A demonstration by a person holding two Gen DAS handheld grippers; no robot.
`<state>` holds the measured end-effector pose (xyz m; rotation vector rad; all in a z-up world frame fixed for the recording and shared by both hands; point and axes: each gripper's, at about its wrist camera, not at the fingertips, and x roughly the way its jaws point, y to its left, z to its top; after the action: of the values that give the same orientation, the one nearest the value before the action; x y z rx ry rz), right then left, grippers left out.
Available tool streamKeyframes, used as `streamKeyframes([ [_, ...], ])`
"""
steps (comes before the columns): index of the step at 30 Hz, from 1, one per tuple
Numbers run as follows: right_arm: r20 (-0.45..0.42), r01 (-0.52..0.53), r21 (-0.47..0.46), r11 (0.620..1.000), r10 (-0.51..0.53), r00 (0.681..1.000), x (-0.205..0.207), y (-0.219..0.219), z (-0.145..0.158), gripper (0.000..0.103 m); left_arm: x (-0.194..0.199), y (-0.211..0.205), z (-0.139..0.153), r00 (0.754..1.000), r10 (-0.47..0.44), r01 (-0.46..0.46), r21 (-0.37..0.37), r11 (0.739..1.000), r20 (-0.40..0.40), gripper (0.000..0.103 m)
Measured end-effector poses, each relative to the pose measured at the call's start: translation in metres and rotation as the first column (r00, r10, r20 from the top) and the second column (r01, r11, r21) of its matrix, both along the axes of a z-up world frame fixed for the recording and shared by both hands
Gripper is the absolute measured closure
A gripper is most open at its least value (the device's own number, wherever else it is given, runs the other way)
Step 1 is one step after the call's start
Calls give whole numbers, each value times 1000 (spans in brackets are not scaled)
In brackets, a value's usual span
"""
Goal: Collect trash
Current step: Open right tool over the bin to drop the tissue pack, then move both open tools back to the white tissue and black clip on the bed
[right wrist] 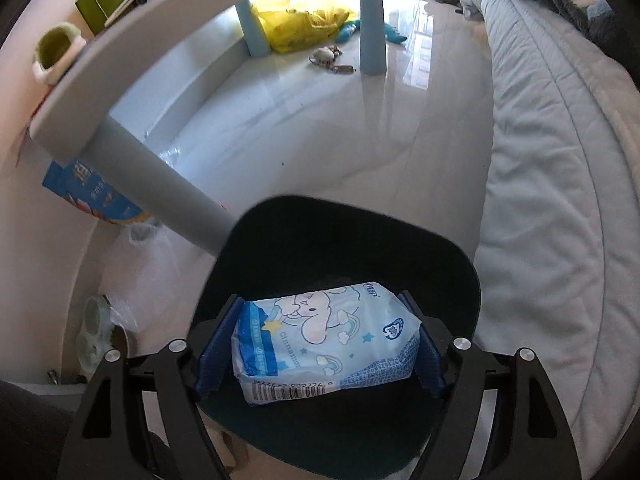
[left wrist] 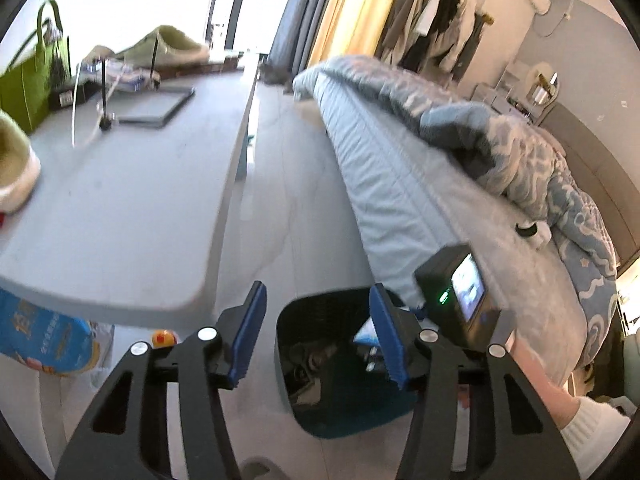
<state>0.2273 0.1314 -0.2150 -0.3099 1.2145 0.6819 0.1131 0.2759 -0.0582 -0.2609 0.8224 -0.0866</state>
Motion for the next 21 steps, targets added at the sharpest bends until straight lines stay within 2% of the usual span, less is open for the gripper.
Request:
streamKeyframes([
  [3,-11,-8,-30,1000,8,1000,-4,-4,-4,18,-4,-5,14,997,32,-36,66,997,65,51],
  [7,0,-13,-38,999,13,1000,-7,-14,-1,14,-2,-15,28,994,27,-31,44,999,107,51],
  [11,18,-15,-6,1000,15,1000,-9,-27,10,14,2,-31,38,991,14,-23,65,998,135,51],
  [16,81,-38,101,994,30,996,-14,-40,47,14,5,-51,50,986,-3,-11,78,997,168,51],
  [21,162,-58,168,984,30,986,-18,-59,86,14,12,-68,58,981,3,-19,83,996,194,50],
])
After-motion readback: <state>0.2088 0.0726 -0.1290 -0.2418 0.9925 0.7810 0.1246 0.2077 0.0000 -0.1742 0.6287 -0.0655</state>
